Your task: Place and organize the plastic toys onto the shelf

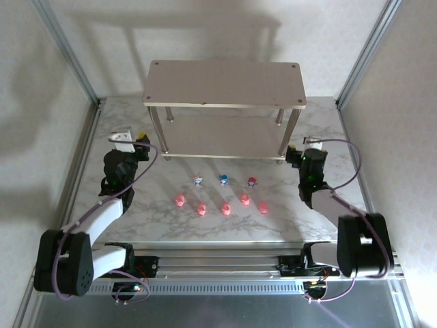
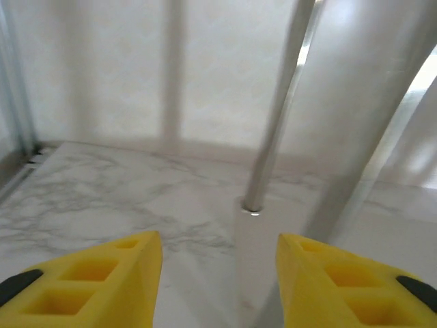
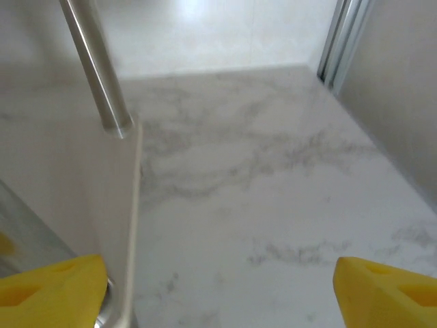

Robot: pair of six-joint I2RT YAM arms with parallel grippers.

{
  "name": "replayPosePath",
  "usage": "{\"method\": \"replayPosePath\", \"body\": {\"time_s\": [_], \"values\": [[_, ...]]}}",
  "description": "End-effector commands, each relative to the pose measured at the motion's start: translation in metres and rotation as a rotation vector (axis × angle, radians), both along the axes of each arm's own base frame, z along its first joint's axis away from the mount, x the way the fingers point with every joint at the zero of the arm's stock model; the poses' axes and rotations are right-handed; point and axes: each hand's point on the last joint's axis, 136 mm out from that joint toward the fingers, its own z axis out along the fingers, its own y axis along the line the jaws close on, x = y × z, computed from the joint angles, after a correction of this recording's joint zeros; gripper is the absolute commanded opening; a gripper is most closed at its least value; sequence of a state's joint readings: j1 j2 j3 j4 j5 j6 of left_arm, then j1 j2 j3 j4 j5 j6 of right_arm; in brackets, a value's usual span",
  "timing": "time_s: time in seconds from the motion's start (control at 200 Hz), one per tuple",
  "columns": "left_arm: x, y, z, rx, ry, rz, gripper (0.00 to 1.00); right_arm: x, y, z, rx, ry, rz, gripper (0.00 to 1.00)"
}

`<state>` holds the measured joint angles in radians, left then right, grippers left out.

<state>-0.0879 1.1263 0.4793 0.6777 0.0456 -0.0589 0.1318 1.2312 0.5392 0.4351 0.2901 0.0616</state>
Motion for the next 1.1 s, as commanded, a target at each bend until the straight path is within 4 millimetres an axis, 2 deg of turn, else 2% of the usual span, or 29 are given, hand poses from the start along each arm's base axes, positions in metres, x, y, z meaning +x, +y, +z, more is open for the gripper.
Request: {"method": "replayPosePath", "body": {"time_s": [0.0,0.145,0.175,0.24,0.345,0.446,0.591,0.811,0.956,1.096], "values": [[-0.012,-0.006,-0.013,-0.069,0.117,0.043,0.48,-0.024,0.005,0.005,0.088,0.188,-0.005,0.85],[-0.026,-0.017,-0.003,-0.126,0.123,0.049,0.48,-0.058,0.031,-0.002,0.168,0.366,0.042,0.89],[-0.028,-0.016,0.001,-0.134,0.112,0.061,0.48,-0.065,0.037,-0.004,0.166,0.395,0.045,0.89],[-0.032,-0.013,-0.002,-0.136,0.141,0.081,0.48,-0.083,0.045,-0.008,0.172,0.449,0.031,0.88],[-0.03,-0.009,-0.002,-0.122,0.175,0.106,0.48,-0.108,0.062,-0.014,0.216,0.516,0.022,0.84],[-0.025,-0.01,-0.003,-0.114,0.203,0.108,0.48,-0.122,0.078,-0.015,0.196,0.544,0.005,0.82],[-0.017,-0.018,-0.003,-0.132,0.214,0.078,0.47,-0.123,0.109,-0.016,0.151,0.565,0.015,0.82],[-0.01,-0.024,-0.004,-0.119,0.242,0.056,0.47,-0.112,0.143,-0.042,0.05,0.674,0.003,0.8],[-0.01,-0.022,-0.007,-0.095,0.265,0.06,0.47,-0.107,0.153,-0.06,0.043,0.717,-0.015,0.77],[-0.011,-0.02,-0.009,-0.077,0.278,0.064,0.48,-0.103,0.16,-0.074,0.044,0.742,-0.014,0.7]]}}
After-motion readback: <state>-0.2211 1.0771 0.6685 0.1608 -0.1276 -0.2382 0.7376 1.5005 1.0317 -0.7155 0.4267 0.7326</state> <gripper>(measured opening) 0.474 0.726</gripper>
